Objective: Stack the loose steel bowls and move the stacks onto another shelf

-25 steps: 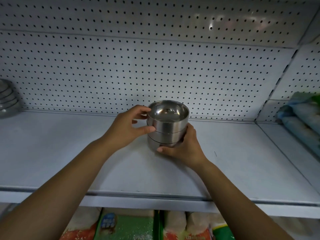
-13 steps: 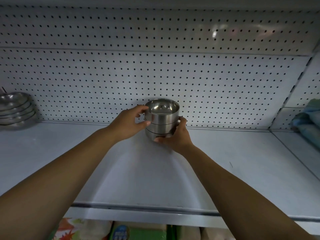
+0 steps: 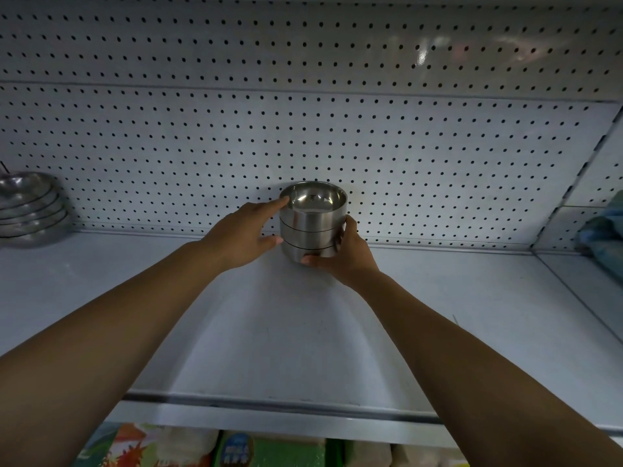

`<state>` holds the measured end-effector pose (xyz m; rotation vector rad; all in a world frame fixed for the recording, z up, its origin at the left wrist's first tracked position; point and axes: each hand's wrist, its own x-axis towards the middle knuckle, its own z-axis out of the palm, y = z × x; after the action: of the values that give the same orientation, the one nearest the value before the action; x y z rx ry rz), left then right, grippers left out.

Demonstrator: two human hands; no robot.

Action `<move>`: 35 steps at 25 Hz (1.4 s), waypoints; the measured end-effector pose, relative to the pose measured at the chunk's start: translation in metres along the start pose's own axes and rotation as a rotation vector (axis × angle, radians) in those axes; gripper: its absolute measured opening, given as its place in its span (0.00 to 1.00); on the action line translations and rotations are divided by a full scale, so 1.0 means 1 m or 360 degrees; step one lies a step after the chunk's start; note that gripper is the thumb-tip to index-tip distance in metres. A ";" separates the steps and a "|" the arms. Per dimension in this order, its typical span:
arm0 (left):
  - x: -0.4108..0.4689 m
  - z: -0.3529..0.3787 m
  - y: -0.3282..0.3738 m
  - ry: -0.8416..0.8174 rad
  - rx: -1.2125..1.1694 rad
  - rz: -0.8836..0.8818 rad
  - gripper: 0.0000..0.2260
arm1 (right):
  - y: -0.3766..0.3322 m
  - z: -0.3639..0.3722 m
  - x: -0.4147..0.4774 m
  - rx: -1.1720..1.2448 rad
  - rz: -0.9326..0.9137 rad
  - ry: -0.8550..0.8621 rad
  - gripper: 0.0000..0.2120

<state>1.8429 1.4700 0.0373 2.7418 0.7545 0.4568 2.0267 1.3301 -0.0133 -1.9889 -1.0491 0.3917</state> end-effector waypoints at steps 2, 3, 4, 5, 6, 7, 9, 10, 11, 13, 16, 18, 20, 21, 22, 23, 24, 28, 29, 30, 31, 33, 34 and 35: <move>-0.010 0.003 0.000 0.0038 -0.0053 -0.0005 0.33 | 0.001 0.001 -0.009 -0.0062 -0.0011 -0.0035 0.50; -0.018 0.006 0.000 0.0056 -0.0089 -0.0009 0.32 | 0.002 0.001 -0.014 -0.0109 -0.0010 -0.0058 0.48; -0.028 0.010 0.001 0.0061 -0.0128 -0.0011 0.32 | 0.004 0.002 -0.019 -0.0157 -0.0002 -0.0085 0.47; -0.039 0.015 0.002 0.0060 -0.0159 -0.0012 0.32 | 0.005 0.003 -0.025 -0.0209 0.0021 -0.0119 0.45; -0.051 0.021 0.003 0.0060 -0.0173 -0.0021 0.31 | 0.006 0.003 -0.032 -0.0257 0.0048 -0.0159 0.45; -0.064 0.027 0.003 0.0070 -0.0177 -0.0042 0.31 | 0.006 0.003 -0.040 -0.0305 0.0066 -0.0203 0.45; -0.088 0.036 0.000 0.0086 -0.0209 -0.0138 0.31 | 0.007 0.003 -0.058 -0.0415 0.0069 -0.0305 0.44; -0.100 0.039 -0.001 0.0087 -0.0234 -0.0187 0.31 | 0.007 0.003 -0.068 -0.0472 0.0055 -0.0354 0.43; -0.112 0.042 -0.003 0.0092 -0.0253 -0.0222 0.30 | 0.005 0.005 -0.077 -0.0514 0.0030 -0.0395 0.42; -0.137 0.045 -0.004 0.0118 -0.0263 -0.0256 0.29 | -0.002 0.011 -0.097 -0.0502 -0.0065 -0.0404 0.41; -0.187 0.043 0.000 0.0221 -0.0305 -0.0327 0.29 | -0.020 0.027 -0.126 -0.0404 -0.0276 -0.0398 0.37; -0.222 0.042 0.006 0.0318 -0.0344 -0.0406 0.28 | -0.032 0.040 -0.144 -0.0356 -0.0420 -0.0406 0.35; -0.258 0.043 0.011 0.0417 -0.0381 -0.0540 0.27 | -0.043 0.057 -0.162 -0.0352 -0.0556 -0.0472 0.32; -0.281 0.044 0.012 0.0479 -0.0403 -0.0636 0.26 | -0.050 0.070 -0.171 -0.0367 -0.0635 -0.0548 0.31; -0.304 0.045 0.012 0.0542 -0.0428 -0.0734 0.25 | -0.057 0.083 -0.181 -0.0384 -0.0716 -0.0623 0.30; -0.328 0.046 0.013 0.0595 -0.0448 -0.0826 0.25 | -0.063 0.096 -0.192 -0.0386 -0.0790 -0.0689 0.29; -0.354 0.046 0.013 0.0628 -0.0452 -0.0925 0.25 | -0.069 0.110 -0.205 -0.0364 -0.0848 -0.0754 0.28; -0.477 0.034 0.019 0.0673 -0.0321 -0.1363 0.28 | -0.104 0.171 -0.269 -0.0273 -0.1017 -0.1071 0.26; -0.510 0.029 0.022 0.0681 -0.0260 -0.1473 0.28 | -0.113 0.188 -0.287 -0.0276 -0.1077 -0.1163 0.26; -0.541 0.024 0.025 0.0680 -0.0196 -0.1570 0.27 | -0.122 0.204 -0.305 -0.0288 -0.1147 -0.1258 0.26; -0.575 0.019 0.029 0.0681 -0.0131 -0.1669 0.26 | -0.131 0.223 -0.326 -0.0306 -0.1212 -0.1382 0.26; -0.634 0.011 0.041 0.0685 -0.0067 -0.1852 0.26 | -0.146 0.252 -0.366 -0.0357 -0.1300 -0.1626 0.26; -0.661 0.007 0.048 0.0694 -0.0066 -0.1957 0.25 | -0.155 0.265 -0.387 -0.0365 -0.1325 -0.1720 0.25; -0.685 0.005 0.056 0.0706 -0.0069 -0.2050 0.25 | -0.163 0.277 -0.407 -0.0369 -0.1350 -0.1789 0.25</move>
<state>1.3109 1.0589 -0.1066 1.5523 2.2486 0.6949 1.5300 1.2037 -0.0934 -1.1999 -2.5651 0.9592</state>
